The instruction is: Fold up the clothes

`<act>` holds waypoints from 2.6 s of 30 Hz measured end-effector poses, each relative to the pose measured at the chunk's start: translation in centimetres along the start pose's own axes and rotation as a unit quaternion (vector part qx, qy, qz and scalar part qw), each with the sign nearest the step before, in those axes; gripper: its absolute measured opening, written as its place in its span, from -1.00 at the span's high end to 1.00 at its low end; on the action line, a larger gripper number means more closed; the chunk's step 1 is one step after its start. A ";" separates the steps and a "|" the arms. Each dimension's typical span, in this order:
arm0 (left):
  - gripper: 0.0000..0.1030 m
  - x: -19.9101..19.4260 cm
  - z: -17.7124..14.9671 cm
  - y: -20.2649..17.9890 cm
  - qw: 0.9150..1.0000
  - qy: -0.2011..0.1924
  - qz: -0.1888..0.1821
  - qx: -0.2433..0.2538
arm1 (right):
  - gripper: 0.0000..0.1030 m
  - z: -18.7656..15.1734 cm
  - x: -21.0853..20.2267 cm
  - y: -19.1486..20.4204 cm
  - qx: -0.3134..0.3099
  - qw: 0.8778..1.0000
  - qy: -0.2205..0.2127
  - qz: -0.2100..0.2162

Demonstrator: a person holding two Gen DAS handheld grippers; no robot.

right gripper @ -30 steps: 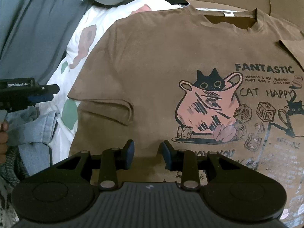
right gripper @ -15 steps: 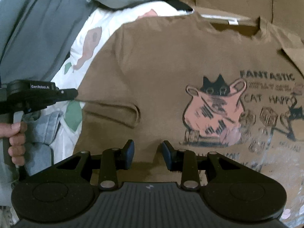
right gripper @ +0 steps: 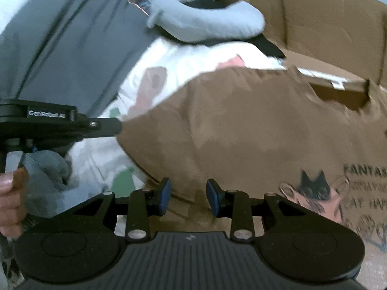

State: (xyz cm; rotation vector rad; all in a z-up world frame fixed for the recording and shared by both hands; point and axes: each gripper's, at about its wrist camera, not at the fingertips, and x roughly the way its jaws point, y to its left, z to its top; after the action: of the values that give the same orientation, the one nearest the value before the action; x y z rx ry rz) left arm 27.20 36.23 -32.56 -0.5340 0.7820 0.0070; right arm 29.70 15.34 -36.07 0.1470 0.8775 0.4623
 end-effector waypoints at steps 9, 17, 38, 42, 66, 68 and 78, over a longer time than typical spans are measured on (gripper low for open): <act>0.96 0.9 1.1 -2.1 0.998 0.000 -0.057 -0.018 | 0.14 2.0 1.1 1.9 -0.047 0.999 -0.019 0.017; 0.96 1.5 1.6 -2.9 0.996 0.011 -0.088 -0.028 | 0.22 4.2 1.7 2.0 -0.075 0.996 -0.045 0.014; 0.52 7.3 6.7 -0.4 0.999 0.025 -0.011 0.021 | 0.98 7.2 2.2 -0.8 -0.150 0.986 -0.008 0.075; 0.52 9.8 7.7 0.1 0.999 0.042 -0.004 0.010 | 0.98 7.2 2.2 -1.5 -0.148 0.986 -0.002 0.078; 0.85 16.5 9.9 2.3 0.992 0.108 -0.057 -0.031 | 0.98 6.6 1.8 -5.1 -0.118 0.990 0.011 0.077; 0.88 15.9 10.1 2.2 0.994 0.097 -0.045 -0.019 | 0.98 6.7 1.8 -5.4 -0.113 0.991 0.011 0.076; 0.98 15.7 11.5 1.2 0.997 0.078 -0.009 0.023 | 0.99 6.9 2.7 -7.6 -0.065 0.996 0.025 0.061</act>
State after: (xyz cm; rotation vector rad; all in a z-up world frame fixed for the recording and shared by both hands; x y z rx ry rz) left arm 45.92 39.63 -36.98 -0.5012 0.9276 -0.0693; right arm 39.04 10.20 -35.93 0.0708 0.8883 0.6374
